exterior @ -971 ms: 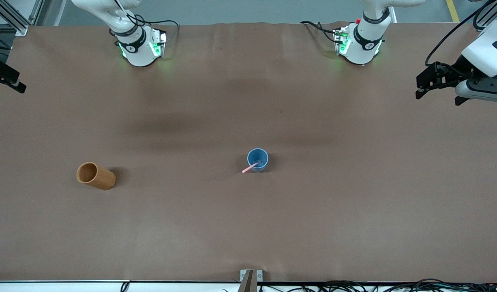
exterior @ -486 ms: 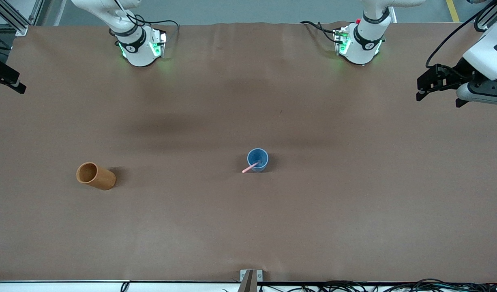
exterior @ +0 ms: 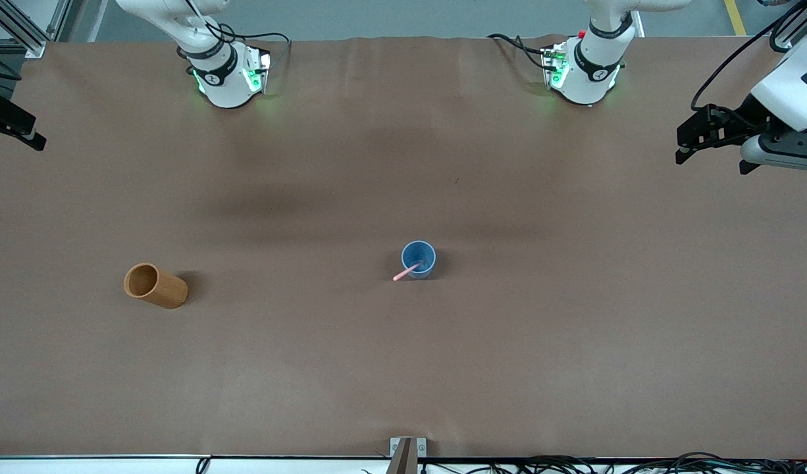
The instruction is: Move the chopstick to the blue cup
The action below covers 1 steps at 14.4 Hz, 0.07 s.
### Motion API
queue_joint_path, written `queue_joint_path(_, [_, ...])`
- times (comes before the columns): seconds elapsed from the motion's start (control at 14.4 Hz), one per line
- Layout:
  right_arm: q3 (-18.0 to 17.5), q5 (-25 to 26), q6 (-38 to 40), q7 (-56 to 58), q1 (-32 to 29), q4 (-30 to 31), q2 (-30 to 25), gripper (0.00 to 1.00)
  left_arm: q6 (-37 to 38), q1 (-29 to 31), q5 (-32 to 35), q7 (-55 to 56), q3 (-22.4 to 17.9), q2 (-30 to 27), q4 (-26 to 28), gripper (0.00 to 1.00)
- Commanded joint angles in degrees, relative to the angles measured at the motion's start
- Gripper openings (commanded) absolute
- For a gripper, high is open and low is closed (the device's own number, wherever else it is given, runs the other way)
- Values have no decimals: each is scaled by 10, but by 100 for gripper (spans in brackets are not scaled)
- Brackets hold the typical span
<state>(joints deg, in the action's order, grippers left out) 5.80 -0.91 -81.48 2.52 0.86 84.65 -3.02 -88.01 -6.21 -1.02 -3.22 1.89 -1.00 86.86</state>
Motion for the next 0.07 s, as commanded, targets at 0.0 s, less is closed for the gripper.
queue_joint_path(0.0, [-33,3,7,6,-32,0,-1,100,14,0,-2,6,0,8,-20,100])
